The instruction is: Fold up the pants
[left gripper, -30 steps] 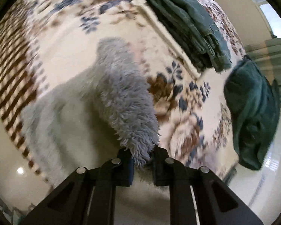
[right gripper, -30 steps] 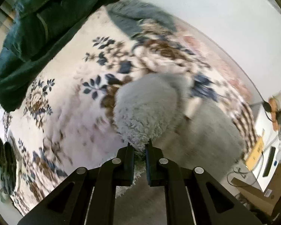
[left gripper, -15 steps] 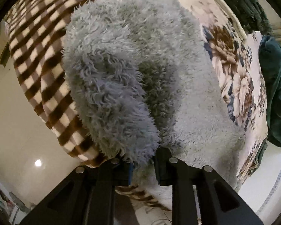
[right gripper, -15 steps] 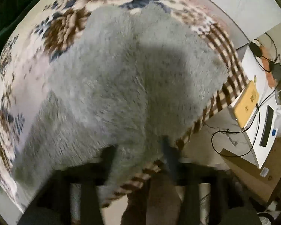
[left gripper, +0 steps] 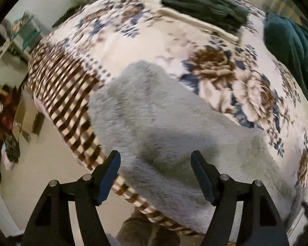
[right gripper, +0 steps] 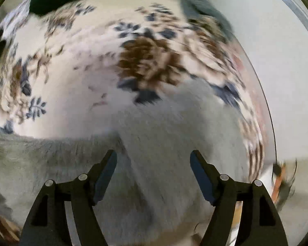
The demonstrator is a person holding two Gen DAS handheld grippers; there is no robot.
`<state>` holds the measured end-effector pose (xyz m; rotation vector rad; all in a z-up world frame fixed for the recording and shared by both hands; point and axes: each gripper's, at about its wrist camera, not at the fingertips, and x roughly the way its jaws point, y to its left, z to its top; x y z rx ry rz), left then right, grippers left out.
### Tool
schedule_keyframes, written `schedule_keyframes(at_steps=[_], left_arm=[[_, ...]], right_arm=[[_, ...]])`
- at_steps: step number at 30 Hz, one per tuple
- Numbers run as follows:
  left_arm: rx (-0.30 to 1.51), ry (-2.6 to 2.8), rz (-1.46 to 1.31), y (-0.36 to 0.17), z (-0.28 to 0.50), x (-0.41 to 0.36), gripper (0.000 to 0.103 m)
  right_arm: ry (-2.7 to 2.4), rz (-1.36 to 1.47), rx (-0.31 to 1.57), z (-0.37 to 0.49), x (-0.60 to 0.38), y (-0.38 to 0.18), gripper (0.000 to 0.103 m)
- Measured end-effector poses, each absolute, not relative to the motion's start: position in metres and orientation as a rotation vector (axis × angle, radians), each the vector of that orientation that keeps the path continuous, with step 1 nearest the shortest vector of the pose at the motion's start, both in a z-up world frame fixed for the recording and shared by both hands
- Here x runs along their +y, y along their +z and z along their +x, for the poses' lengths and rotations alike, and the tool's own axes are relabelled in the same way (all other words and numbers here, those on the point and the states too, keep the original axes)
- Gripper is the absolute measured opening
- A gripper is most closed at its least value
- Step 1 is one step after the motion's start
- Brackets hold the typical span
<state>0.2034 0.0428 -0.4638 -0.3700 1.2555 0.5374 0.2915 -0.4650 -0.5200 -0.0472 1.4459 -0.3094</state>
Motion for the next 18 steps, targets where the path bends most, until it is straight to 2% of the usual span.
schedule_keyframes(at_steps=[3, 5, 6, 11, 15, 16, 18], left_arm=[[1.272, 0.512, -0.357, -0.464, 0.212, 0.019, 0.069], [1.279, 0.483, -0.332, -0.463, 0.219, -0.001, 0.069], [1.278, 0.465, -0.322, -0.462, 0.223, -0.010, 0.069], [1.285, 0.371, -0.274, -0.461, 0.237, -0.064, 0.069], [1.326, 0.323, -0.268, -0.472, 0.241, -0.094, 0.069], [1.335, 0.309, -0.265, -0.475, 0.242, -0.102, 0.069], [1.351, 0.296, -0.246, -0.480, 0.241, -0.114, 0.069]], right_arm=[[-0.350, -0.024, 1.503, 0.297, -0.476, -0.549, 0.074], [-0.397, 0.014, 1.486, 0.290, -0.495, -0.549, 0.035], [-0.442, 0.070, 1.449, 0.280, -0.518, -0.539, 0.012], [-0.703, 0.293, 1.358, 0.206, -0.623, -0.507, 0.012], [-0.784, 0.593, 1.488, 0.138, -0.699, -0.542, 0.020], [-0.780, 0.650, 1.485, 0.129, -0.708, -0.546, 0.032], [-0.779, 0.748, 1.437, 0.109, -0.722, -0.544, 0.048]])
